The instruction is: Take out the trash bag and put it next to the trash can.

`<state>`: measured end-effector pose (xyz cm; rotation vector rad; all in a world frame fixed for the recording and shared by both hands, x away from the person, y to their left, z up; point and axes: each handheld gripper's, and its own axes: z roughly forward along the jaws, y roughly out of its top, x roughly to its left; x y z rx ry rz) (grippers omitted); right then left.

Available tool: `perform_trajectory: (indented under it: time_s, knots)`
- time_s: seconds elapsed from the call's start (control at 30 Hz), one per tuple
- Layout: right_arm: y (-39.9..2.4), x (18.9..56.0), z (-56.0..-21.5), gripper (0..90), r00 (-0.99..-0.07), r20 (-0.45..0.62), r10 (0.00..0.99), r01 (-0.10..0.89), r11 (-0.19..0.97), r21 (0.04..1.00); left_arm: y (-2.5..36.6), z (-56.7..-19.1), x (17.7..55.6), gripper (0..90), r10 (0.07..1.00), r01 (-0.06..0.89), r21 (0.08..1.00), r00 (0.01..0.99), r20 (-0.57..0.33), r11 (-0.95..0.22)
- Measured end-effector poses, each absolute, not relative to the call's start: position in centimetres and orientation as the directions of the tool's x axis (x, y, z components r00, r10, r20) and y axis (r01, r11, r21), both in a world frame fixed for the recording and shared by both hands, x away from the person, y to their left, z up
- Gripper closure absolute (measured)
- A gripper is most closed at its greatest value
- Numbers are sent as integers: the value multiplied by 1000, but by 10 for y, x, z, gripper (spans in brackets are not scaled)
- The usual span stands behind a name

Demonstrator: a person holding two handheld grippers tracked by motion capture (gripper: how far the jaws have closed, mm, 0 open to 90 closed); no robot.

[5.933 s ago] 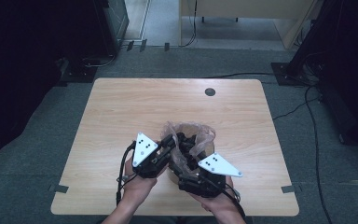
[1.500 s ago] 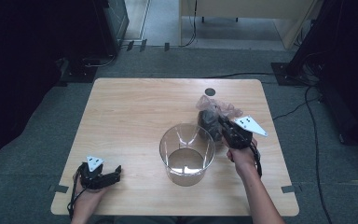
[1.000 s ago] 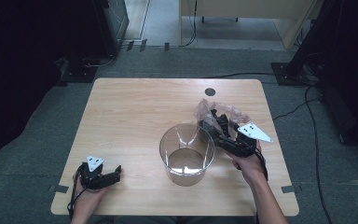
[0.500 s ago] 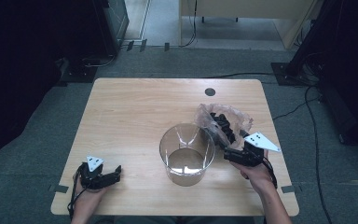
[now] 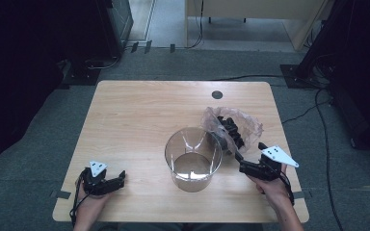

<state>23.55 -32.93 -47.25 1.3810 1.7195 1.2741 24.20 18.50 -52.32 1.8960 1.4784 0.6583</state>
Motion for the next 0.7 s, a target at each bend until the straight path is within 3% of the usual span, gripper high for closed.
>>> perform_trajectory:
  time_s: [0.5,0.7]
  knots:
    - [-357,218,-488,57,-214,115,970,438,-10,899,185,-523,242,103,970,651,741,243,3,-165]
    - [-370,214,-498,57,-139,104,985,493,-22,870,185,-523,242,103,970,651,741,243,2,-165]
